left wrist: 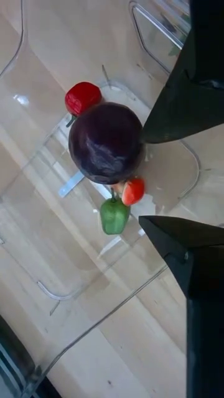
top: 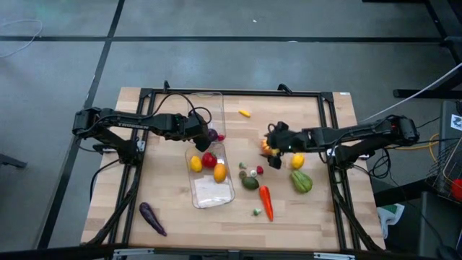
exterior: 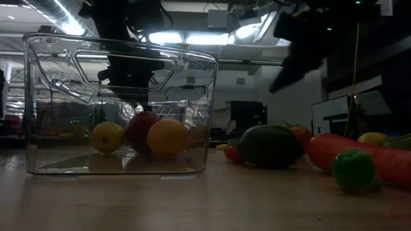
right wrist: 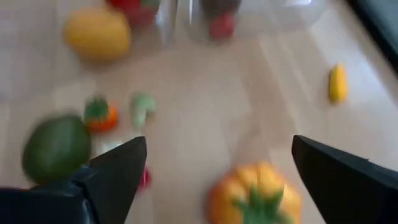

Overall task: Sort produce into baskets
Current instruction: Put the yellow corn into the top transparent bin

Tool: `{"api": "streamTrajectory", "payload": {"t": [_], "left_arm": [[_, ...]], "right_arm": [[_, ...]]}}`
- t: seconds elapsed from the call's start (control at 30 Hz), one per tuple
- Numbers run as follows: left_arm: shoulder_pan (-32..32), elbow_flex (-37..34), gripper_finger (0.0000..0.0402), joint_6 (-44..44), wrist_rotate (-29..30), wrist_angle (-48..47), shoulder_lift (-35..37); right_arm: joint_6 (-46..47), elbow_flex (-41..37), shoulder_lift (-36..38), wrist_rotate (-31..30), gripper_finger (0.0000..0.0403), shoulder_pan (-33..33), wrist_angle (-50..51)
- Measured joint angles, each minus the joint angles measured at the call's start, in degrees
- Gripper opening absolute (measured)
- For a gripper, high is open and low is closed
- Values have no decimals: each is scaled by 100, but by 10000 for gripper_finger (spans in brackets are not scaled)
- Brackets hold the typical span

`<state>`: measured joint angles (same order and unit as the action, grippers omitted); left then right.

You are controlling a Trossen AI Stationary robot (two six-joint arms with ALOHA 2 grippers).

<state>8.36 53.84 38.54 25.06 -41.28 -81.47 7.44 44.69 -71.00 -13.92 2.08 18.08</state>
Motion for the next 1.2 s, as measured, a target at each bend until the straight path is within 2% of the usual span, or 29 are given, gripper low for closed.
{"api": "streamTrajectory", "payload": {"t": [0.1,0.33,0.6,0.83,1.2], "left_arm": [[0,0,198,0,0,14,52],[0,2,195,-274,0,26,85],[0,2,192,-262,0,42,85],[0,2,193,-201,-2,42,85],[-1,2,193,-189,-1,42,85]], "right_arm": [[-224,0,0,167,397,-396,-595],[-336,4,-143,1083,397,-1753,-1443],[-325,406,-1153,1865,397,-2900,-1704],[-323,1189,-2325,2044,397,-3307,-1549],[-325,2646,-3686,2106,397,-3402,-161]]}}
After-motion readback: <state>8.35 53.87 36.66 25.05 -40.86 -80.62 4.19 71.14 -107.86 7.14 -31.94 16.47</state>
